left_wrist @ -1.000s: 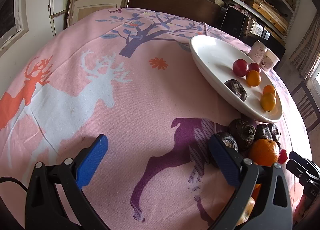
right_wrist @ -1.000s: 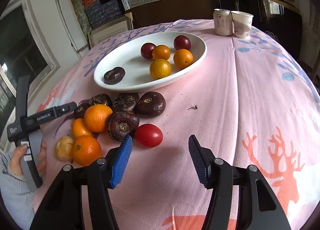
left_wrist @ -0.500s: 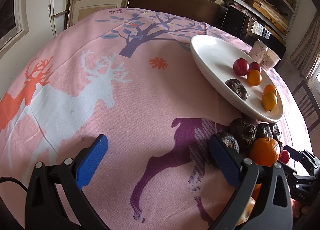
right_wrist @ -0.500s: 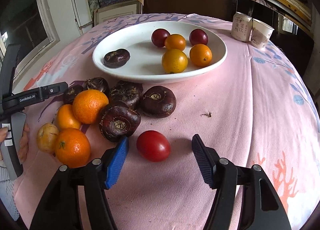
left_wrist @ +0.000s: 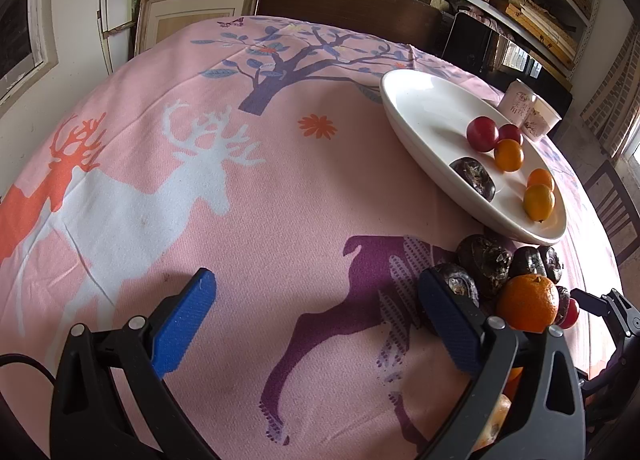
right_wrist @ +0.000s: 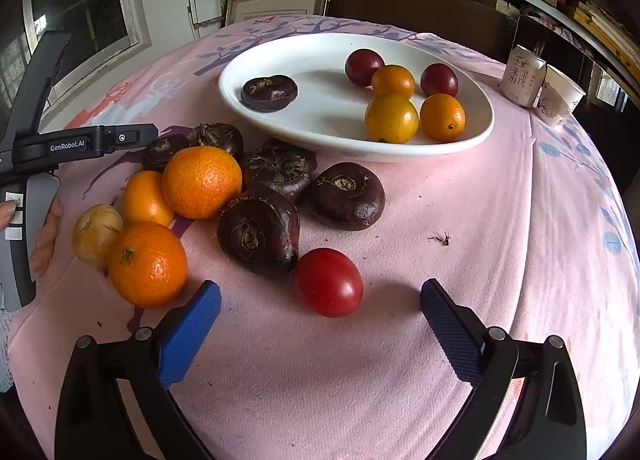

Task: Organize fruits
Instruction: 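Move both open tools back toward the remaining fruit cluster, then grasp the pale apple with the left tool while the right tool grasps a red plum, then lower the apple and plum onto the white plate and open both tools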

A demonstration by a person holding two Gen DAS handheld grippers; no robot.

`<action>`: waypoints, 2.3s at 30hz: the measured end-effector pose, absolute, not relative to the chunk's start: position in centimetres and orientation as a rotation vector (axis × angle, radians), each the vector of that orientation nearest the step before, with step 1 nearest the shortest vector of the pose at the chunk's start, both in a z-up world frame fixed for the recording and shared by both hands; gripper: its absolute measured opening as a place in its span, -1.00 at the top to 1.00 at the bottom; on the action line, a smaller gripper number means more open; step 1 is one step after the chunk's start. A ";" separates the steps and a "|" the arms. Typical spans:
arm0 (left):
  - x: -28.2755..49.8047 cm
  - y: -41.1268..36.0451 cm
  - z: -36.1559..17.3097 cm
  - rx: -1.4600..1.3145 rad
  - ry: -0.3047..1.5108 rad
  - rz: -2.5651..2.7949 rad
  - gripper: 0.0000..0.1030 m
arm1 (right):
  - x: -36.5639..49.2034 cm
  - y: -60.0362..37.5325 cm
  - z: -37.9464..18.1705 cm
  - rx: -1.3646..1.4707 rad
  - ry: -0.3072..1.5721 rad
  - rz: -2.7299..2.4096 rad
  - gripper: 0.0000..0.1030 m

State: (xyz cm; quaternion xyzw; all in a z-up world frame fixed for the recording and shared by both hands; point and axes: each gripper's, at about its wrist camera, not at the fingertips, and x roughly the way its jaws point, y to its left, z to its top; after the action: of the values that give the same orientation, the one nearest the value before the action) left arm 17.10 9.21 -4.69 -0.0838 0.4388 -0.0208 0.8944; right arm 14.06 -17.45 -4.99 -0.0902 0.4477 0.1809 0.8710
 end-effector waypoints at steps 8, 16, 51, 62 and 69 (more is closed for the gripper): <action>17.1 9.2 -4.7 -0.173 0.910 -0.043 -0.92 | 13.6 -17.2 -4.6 -0.193 0.899 0.379 -0.60; 16.9 9.1 -4.6 -0.158 0.919 -0.053 -0.92 | 13.9 -18.2 -4.6 -0.139 0.900 0.357 -0.51; 8.9 1.1 -4.0 0.110 0.913 -0.475 0.21 | 13.7 -18.9 -4.3 -0.081 0.883 0.373 0.44; 12.0 2.7 1.7 0.064 0.770 -0.409 0.21 | 13.7 -22.0 -0.7 0.085 0.731 0.369 0.45; 20.7 -0.3 3.5 0.056 0.742 -0.358 0.21 | 20.0 -20.5 1.0 0.178 0.717 0.399 0.45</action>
State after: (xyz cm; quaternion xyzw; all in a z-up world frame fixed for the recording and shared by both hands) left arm 20.68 -0.34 3.49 0.0274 0.3605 -0.1741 0.9160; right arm 19.99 -20.50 1.02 0.0864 0.3482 0.1935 0.9132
